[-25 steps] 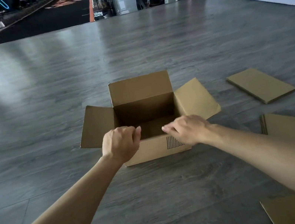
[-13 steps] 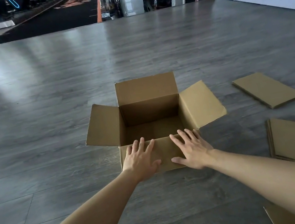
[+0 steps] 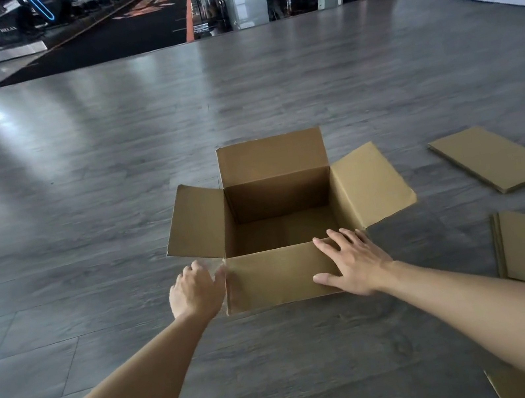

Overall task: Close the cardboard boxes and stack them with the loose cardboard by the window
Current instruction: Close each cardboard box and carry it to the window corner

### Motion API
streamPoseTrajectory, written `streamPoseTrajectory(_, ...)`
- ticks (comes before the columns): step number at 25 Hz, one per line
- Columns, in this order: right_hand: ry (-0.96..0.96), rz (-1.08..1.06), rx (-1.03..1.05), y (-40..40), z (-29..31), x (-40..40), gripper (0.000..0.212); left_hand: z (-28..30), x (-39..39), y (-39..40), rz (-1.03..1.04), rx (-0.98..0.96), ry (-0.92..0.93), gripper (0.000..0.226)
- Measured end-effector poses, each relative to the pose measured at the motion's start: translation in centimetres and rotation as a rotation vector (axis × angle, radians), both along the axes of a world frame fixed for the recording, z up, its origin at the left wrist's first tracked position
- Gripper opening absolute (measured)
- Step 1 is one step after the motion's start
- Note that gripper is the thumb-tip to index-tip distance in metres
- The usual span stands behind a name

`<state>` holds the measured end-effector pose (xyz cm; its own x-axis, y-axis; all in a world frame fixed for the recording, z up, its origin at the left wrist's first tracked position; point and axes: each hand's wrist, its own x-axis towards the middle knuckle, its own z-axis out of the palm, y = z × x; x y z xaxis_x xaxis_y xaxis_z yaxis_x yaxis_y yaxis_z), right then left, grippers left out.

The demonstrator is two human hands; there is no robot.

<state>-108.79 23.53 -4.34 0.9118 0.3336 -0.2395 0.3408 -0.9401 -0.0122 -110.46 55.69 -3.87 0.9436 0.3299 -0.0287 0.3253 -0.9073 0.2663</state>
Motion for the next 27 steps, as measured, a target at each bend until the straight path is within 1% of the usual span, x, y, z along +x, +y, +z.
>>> streamPoseTrajectory(2,-0.001,-0.002,0.003,0.0,-0.1,0.0,0.091,-0.1,0.2,0.4,0.167,-0.113,0.122,0.084)
streamPoseTrajectory(3,-0.001,-0.001,-0.001,0.0,-0.1,-0.1,0.091,0.0,0.5,0.6,0.215,-0.199,0.139,0.091)
streamPoseTrajectory(4,-0.003,0.000,-0.005,0.1,0.0,-0.1,0.091,0.2,0.8,0.6,0.228,-0.277,0.119,0.098)
streamPoseTrajectory(6,-0.007,-0.001,-0.014,0.1,0.1,-0.1,0.092,0.8,1.2,0.5,0.166,-0.337,-0.020,0.107)
streamPoseTrajectory(8,-0.001,-0.005,-0.023,0.2,0.3,-0.1,0.092,1.3,1.0,0.1,0.023,-0.283,-0.200,0.109)
streamPoseTrajectory(9,0.005,-0.008,-0.026,0.3,0.3,-0.1,0.092,1.3,0.7,-0.3,-0.072,-0.237,-0.255,0.108)
streamPoseTrajectory(10,0.011,-0.011,-0.025,0.3,0.4,-0.1,0.092,1.2,0.5,-0.7,-0.171,-0.182,-0.265,0.107)
streamPoseTrajectory(13,0.015,-0.013,-0.016,0.3,0.6,0.0,0.092,0.6,0.8,-1.9,-0.387,-0.015,-0.137,0.104)
streamPoseTrajectory(16,0.005,-0.016,-0.009,0.5,0.7,-0.1,0.092,0.1,1.7,-3.0,-0.484,0.073,-0.007,0.105)
streamPoseTrajectory(22,0.009,-0.021,0.006,0.4,0.7,-0.1,0.088,-0.5,2.3,-4.5,-0.530,0.071,0.230,0.116)
streamPoseTrajectory(25,-0.014,-0.017,0.004,0.3,0.8,-0.2,0.087,-0.5,2.5,-4.6,-0.540,0.104,0.270,0.113)
streamPoseTrajectory(27,-0.068,-0.026,-0.002,0.0,1.4,0.2,0.085,-0.6,2.4,-4.6,-0.543,0.110,0.269,0.113)
